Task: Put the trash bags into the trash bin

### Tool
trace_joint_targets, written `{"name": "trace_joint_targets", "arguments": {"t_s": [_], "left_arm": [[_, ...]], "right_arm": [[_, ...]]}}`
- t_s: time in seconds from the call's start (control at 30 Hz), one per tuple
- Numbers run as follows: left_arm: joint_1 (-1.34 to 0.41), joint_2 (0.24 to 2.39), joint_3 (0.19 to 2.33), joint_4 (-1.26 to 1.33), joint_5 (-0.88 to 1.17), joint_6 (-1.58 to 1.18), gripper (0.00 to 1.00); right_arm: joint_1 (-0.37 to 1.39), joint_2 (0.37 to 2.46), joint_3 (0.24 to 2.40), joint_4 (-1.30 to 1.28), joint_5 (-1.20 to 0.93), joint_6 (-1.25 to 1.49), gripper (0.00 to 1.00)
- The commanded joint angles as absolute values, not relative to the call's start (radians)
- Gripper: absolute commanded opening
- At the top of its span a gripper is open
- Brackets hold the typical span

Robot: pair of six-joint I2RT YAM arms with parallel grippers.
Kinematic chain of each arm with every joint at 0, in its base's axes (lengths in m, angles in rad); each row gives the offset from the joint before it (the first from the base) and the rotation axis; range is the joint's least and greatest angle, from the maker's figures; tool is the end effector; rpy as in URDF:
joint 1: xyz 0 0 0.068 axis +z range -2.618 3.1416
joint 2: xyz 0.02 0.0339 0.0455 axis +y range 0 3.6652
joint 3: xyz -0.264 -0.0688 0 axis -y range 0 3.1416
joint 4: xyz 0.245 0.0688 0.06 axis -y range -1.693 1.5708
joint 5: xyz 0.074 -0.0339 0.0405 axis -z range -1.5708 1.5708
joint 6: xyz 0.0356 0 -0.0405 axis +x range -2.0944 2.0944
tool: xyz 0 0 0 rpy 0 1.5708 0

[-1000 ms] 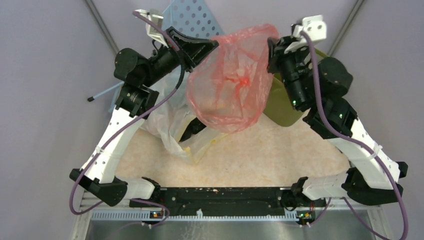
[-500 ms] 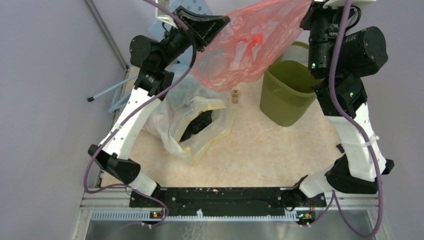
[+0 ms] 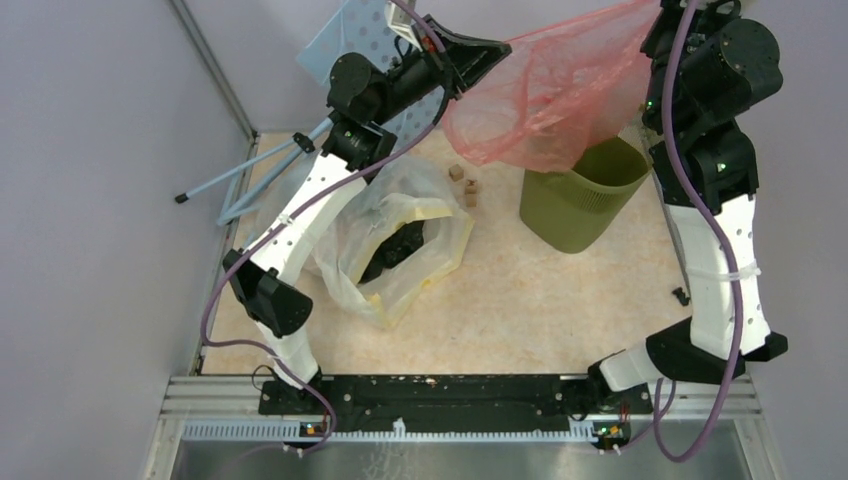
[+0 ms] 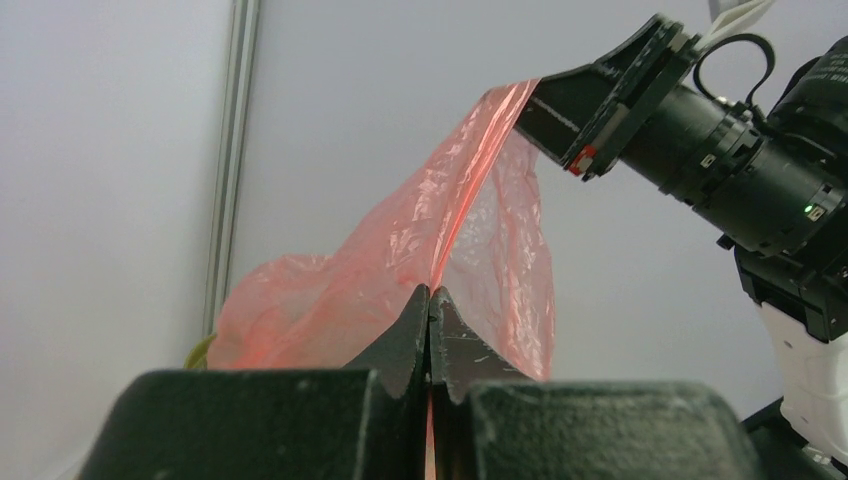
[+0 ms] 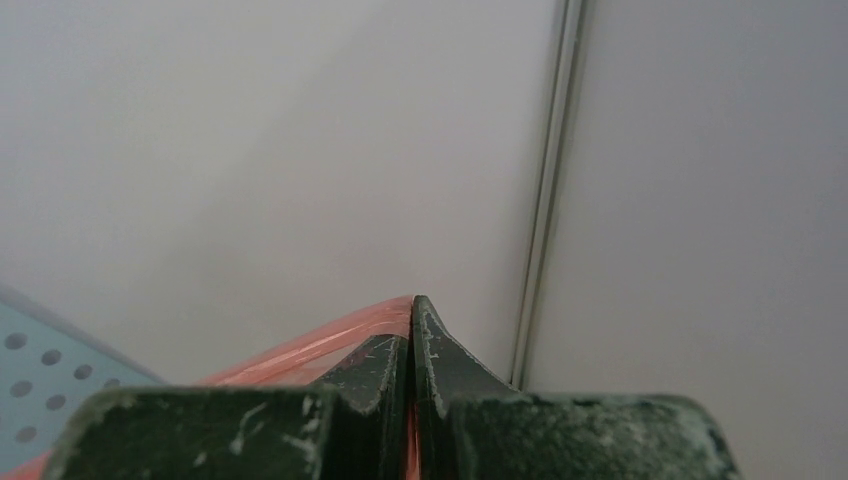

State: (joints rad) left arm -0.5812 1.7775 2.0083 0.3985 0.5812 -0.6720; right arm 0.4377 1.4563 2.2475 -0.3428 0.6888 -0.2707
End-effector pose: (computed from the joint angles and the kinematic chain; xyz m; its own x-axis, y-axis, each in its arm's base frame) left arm 0.3092 -0.2265 0.5474 -0.1317 -0.5361 -0.8338 0.9557 0.1548 -0.2504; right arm 0.2006 0.0689 0.6362 0.3271 -0.0748 -0.9420 0.2896 0.9568 0.0245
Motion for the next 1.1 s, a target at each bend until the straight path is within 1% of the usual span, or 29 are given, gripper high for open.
{"name": "trace_joint_targets", "arguments": {"t_s": [0.0, 0.13, 0.27, 0.37, 0.57, 0.6, 0.63, 0.7, 0.73, 0.77, 0.8, 0.83, 0.9, 0.97, 1.07], "left_arm": [[-0.614, 1.799, 2.126, 0.341, 0.513, -0.57, 0.0], [-0.662, 1.847, 2.183, 0.333, 0.479, -0.533, 0.0], [-0.684, 1.91, 2.255, 0.345, 0.46, -0.538, 0.0], [-0.694, 1.945, 2.259, 0.379, 0.435, -0.539, 0.0], [-0.695, 2.011, 2.24, 0.451, 0.367, -0.553, 0.0], [-0.695, 2.024, 2.242, 0.461, 0.358, -0.556, 0.0], [-0.695, 2.037, 2.246, 0.468, 0.348, -0.557, 0.0], [-0.696, 2.063, 2.259, 0.472, 0.33, -0.557, 0.0], [-0.696, 2.072, 2.263, 0.474, 0.324, -0.557, 0.0], [-0.695, 2.08, 2.265, 0.477, 0.318, -0.558, 0.0], [-0.695, 2.087, 2.266, 0.481, 0.311, -0.558, 0.0], [-0.695, 2.091, 2.266, 0.485, 0.306, -0.56, 0.0], [-0.694, 2.103, 2.268, 0.494, 0.296, -0.563, 0.0], [-0.693, 2.114, 2.271, 0.504, 0.287, -0.567, 0.0], [-0.694, 2.137, 2.273, 0.528, 0.285, -0.581, 0.0]], "right_arm": [[0.357, 1.421, 2.247, -0.372, 0.707, -0.195, 0.0], [0.319, 1.384, 2.162, -0.379, 0.686, -0.145, 0.0], [0.245, 1.406, 2.192, -0.474, 0.696, -0.101, 0.0], [0.188, 1.424, 2.186, -0.54, 0.695, -0.078, 0.0], [0.106, 1.463, 2.174, -0.652, 0.604, 0.024, 0.0], [0.101, 1.471, 2.176, -0.664, 0.609, 0.028, 0.02], [0.097, 1.479, 2.178, -0.676, 0.617, 0.028, 0.05], [0.089, 1.499, 2.203, -0.706, 0.636, 0.027, 0.16], [0.086, 1.505, 2.213, -0.72, 0.639, 0.025, 0.34], [0.085, 1.51, 2.222, -0.734, 0.641, 0.024, 0.48], [0.083, 1.513, 2.229, -0.748, 0.639, 0.025, 0.57], [0.081, 1.513, 2.233, -0.764, 0.636, 0.03, 0.62], [0.077, 1.502, 2.232, -0.798, 0.609, 0.063, 0.68], [0.068, 1.479, 2.197, -0.823, 0.568, 0.111, 0.7], [0.061, 1.403, 2.026, -0.785, 0.491, 0.213, 0.72]]}}
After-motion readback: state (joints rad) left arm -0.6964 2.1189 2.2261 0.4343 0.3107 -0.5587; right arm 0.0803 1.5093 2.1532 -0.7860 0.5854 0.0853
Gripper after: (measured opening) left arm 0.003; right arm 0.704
